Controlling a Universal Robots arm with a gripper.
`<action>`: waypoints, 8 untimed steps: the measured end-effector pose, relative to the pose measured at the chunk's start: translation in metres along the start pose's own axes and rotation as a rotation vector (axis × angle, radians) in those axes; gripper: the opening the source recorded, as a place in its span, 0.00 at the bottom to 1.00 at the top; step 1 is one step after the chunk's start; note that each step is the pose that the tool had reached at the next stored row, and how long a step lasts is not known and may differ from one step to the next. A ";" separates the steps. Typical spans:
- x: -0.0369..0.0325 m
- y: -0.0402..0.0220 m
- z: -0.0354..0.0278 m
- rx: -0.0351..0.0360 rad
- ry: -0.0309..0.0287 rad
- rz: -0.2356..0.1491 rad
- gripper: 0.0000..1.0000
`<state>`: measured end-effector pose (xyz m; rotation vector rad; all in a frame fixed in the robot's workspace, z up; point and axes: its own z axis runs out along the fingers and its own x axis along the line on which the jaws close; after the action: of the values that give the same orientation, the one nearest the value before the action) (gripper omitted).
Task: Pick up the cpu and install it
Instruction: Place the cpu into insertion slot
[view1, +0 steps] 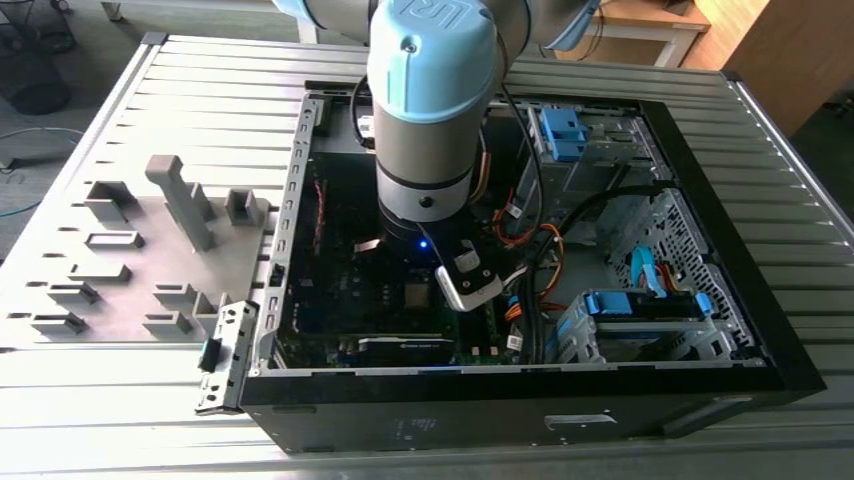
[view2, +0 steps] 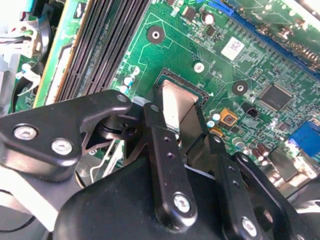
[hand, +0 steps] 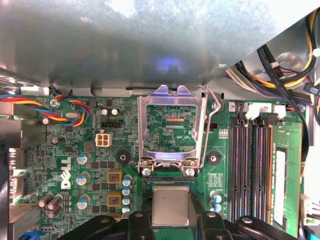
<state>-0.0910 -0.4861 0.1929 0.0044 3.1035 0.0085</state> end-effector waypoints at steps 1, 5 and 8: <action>0.0000 0.0000 -0.0003 -0.0020 -0.0002 0.000 0.38; -0.0001 0.0001 -0.0018 -0.0040 -0.0002 0.001 0.38; 0.0000 0.0000 -0.0019 -0.0038 0.0000 0.001 0.38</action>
<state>-0.0910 -0.4861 0.1949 0.0066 3.1034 0.0145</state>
